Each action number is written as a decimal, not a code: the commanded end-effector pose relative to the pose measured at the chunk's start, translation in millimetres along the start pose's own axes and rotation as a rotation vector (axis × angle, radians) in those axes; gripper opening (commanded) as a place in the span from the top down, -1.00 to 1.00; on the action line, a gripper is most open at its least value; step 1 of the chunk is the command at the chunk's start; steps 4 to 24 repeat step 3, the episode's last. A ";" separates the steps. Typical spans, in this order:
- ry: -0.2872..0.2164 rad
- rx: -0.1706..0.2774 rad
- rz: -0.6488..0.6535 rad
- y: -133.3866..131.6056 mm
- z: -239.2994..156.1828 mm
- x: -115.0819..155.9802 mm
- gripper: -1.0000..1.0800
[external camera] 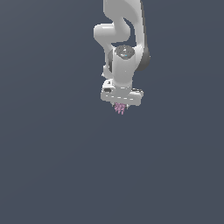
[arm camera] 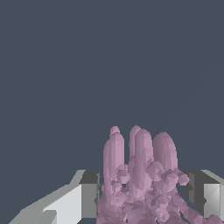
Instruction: Pick up the object and move it to a goal position.
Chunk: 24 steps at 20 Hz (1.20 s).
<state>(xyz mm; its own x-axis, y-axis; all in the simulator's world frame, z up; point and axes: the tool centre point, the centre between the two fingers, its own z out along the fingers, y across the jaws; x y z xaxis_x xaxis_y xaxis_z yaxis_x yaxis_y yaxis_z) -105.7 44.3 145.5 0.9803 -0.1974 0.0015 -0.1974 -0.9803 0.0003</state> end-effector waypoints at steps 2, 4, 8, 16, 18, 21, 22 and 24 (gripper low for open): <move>-0.001 0.000 0.002 -5.7 -5.0 -2.9 1.00; -0.001 0.000 0.002 -6.0 -5.2 -3.0 1.00; -0.001 0.000 0.002 -6.0 -5.2 -3.0 1.00; -0.001 0.000 0.002 -6.0 -5.2 -3.0 1.00; -0.001 0.000 0.002 -6.0 -5.2 -3.0 1.00; -0.001 0.000 0.002 -6.0 -5.2 -3.0 1.00; -0.001 0.000 0.002 -6.0 -5.2 -3.0 1.00; -0.001 0.000 0.002 -6.0 -5.2 -3.0 1.00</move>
